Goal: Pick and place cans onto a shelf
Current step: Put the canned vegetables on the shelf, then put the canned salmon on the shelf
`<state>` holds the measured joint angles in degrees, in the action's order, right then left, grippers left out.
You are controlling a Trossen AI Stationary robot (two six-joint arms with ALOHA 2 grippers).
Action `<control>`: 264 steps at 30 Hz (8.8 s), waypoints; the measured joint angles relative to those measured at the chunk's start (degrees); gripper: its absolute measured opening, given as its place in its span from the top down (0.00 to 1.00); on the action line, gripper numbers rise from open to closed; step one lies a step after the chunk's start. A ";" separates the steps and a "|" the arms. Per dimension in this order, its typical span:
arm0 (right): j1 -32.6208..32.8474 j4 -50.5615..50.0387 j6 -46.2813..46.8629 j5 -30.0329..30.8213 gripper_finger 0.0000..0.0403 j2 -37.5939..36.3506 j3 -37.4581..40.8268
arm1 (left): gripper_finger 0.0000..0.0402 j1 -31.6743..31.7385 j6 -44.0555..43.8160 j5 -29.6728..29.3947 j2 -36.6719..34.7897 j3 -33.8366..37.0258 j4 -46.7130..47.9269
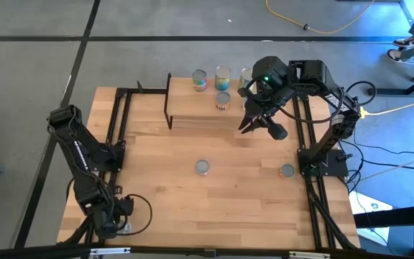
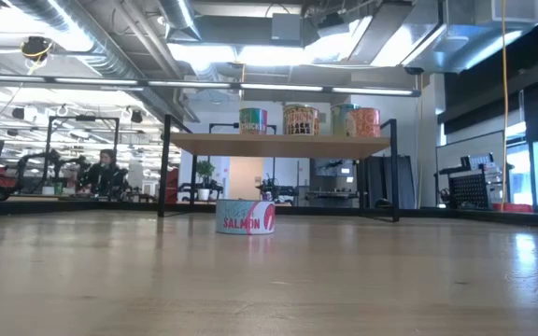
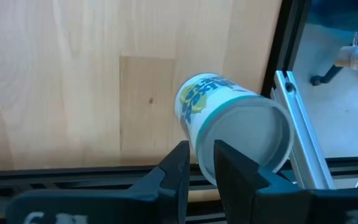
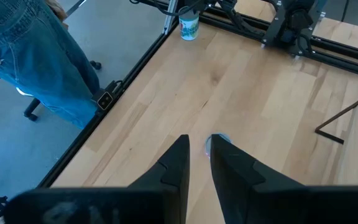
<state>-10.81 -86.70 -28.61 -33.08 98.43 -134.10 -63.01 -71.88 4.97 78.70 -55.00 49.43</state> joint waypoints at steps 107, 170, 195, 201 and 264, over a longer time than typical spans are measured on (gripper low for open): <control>-0.24 3.28 10.53 31.95 0.83 0.05 0.35 | 1.00 112.28 73.00 -3.60 32.44 -69.35 38.15; 2.21 -3.15 20.86 31.95 0.83 -3.32 0.44 | 0.88 63.89 91.95 6.35 17.38 -51.06 34.42; 6.29 -3.17 20.11 31.95 0.83 -8.18 -0.72 | 0.88 55.52 97.85 1.31 17.40 -16.22 -13.69; 6.29 -3.19 19.26 31.95 0.83 -8.24 -0.72 | 0.88 55.18 95.03 -1.50 17.44 -9.69 -24.27; 6.27 -3.32 19.34 31.97 0.83 -8.22 -0.70 | 0.99 53.97 78.30 -6.46 23.61 -10.02 -21.44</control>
<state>-4.54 -90.02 -9.27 -1.11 90.21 -134.80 -9.04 6.42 -1.49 102.30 -65.02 27.98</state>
